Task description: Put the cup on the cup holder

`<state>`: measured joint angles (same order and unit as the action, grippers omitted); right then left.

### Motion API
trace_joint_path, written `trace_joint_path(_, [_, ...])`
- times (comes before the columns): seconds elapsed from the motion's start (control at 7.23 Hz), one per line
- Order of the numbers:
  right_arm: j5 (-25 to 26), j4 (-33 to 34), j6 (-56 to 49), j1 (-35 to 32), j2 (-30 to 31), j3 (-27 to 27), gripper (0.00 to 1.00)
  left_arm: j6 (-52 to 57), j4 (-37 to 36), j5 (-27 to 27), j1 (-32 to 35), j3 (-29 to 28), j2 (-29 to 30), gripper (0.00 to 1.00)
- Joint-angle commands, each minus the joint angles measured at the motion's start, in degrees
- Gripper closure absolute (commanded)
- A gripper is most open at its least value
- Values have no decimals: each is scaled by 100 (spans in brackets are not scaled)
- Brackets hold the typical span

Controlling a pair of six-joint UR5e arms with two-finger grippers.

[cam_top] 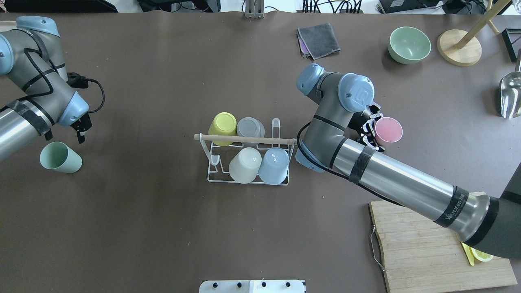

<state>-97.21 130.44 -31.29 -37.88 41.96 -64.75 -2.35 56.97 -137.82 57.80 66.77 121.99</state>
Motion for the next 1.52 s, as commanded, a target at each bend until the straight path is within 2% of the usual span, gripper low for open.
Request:
trace_joint_path(0.0, [9,-1,-8,0,22,-20,0,24,-63,-51,-32,-50,-9,2])
trace_joint_path(0.55, [71,-1,-35,-35,49,-38,0,42,-90,-263,-40,-199,-18,2])
trace_joint_path(1.38, [62,-27,-26,-44,233,-196,0,279,-538,-623,-119,-191,-113,2])
